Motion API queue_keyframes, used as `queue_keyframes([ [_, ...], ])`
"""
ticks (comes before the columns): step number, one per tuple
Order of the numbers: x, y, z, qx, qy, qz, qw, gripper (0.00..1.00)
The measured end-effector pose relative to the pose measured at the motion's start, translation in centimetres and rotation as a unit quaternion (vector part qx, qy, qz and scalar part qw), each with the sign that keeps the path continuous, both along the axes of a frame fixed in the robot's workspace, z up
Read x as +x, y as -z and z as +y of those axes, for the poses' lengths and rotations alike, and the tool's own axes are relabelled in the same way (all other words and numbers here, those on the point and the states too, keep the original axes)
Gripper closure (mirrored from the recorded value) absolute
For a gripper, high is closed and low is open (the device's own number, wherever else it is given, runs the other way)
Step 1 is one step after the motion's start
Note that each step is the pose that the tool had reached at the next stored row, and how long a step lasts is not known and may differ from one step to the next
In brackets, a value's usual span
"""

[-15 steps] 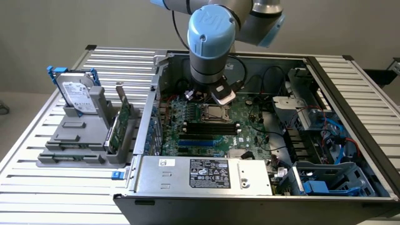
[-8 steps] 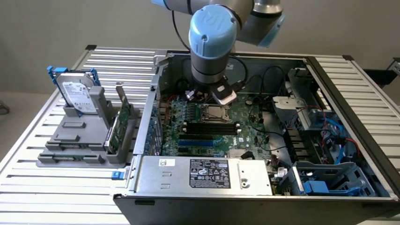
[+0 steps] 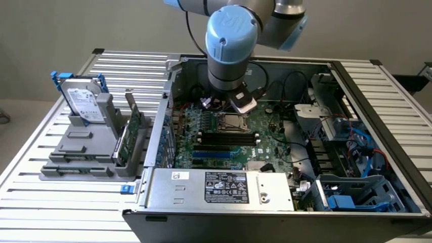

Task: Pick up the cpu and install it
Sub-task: 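Close the cpu cover, then install the first cpu locking lever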

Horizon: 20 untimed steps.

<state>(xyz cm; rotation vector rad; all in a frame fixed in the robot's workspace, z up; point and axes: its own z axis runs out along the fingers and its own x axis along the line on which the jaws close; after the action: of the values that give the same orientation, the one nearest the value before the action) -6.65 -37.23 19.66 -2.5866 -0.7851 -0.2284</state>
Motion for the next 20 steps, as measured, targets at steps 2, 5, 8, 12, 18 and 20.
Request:
queue_keyframes([
  [2,0.07,0.01,0.0,0.0,0.0,0.0,1.0,0.89],
  [5,0.19,0.02,0.0,0.0,0.0,0.0,1.0,0.89],
  [8,0.29,0.03,0.0,0.0,0.0,0.0,1.0,0.89],
  [12,0.42,0.04,-0.01,0.0,0.0,0.0,1.0,0.89],
  [18,0.57,0.07,-0.02,0.0,0.0,0.0,1.0,0.89],
  [20,0.61,0.09,-0.02,0.0,0.0,0.0,1.0,0.89],
])
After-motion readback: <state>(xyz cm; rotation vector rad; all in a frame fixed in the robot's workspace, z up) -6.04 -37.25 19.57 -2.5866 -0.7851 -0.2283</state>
